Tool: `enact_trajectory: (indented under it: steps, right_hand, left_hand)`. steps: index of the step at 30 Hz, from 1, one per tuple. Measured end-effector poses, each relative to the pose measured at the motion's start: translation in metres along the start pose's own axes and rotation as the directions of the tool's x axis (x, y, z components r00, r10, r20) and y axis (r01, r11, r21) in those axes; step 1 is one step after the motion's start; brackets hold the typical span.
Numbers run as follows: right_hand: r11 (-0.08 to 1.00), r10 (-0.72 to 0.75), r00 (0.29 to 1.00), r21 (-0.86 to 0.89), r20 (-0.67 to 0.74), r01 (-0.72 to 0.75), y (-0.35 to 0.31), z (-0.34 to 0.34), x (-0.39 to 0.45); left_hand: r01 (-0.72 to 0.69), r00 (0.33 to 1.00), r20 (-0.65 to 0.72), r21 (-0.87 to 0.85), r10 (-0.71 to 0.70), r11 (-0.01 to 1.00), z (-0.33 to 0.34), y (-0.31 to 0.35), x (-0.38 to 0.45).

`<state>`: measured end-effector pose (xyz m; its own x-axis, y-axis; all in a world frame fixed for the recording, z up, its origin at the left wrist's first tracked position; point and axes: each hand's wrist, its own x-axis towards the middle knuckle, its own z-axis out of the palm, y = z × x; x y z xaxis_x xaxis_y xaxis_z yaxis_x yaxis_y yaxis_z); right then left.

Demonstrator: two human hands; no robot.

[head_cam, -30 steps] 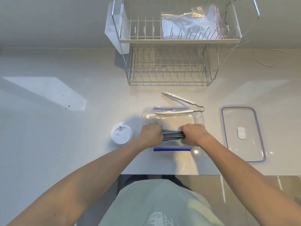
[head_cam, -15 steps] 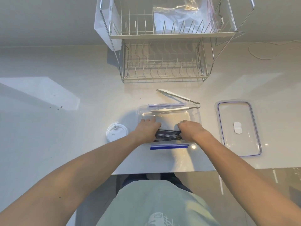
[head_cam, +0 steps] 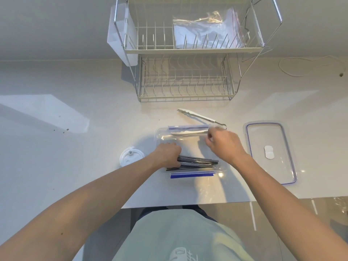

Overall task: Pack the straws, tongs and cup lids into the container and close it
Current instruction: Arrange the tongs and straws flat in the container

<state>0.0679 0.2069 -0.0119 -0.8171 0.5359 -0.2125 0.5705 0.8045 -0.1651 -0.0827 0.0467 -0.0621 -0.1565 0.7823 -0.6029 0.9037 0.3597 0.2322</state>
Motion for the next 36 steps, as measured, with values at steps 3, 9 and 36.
enact_trajectory:
  steps: [3,9,36]
  right_hand:
    - [0.998,0.006,0.971,-0.054,-0.238,-0.020,0.009,-0.007,0.013]
    - [0.992,0.072,0.996,-0.108,0.044,-0.067,0.021,0.005,0.039]
    - [0.960,-0.274,0.935,-0.116,-0.224,0.254,0.038,0.025,-0.038]
  left_hand:
    - [-0.005,1.000,0.025,-0.030,0.006,1.000,-0.003,-0.001,-0.002]
    - [0.007,0.997,-0.069,-0.217,-0.022,0.976,-0.020,-0.008,-0.011]
    - [-0.058,0.845,-0.529,0.053,0.077,0.997,-0.014,-0.005,-0.021]
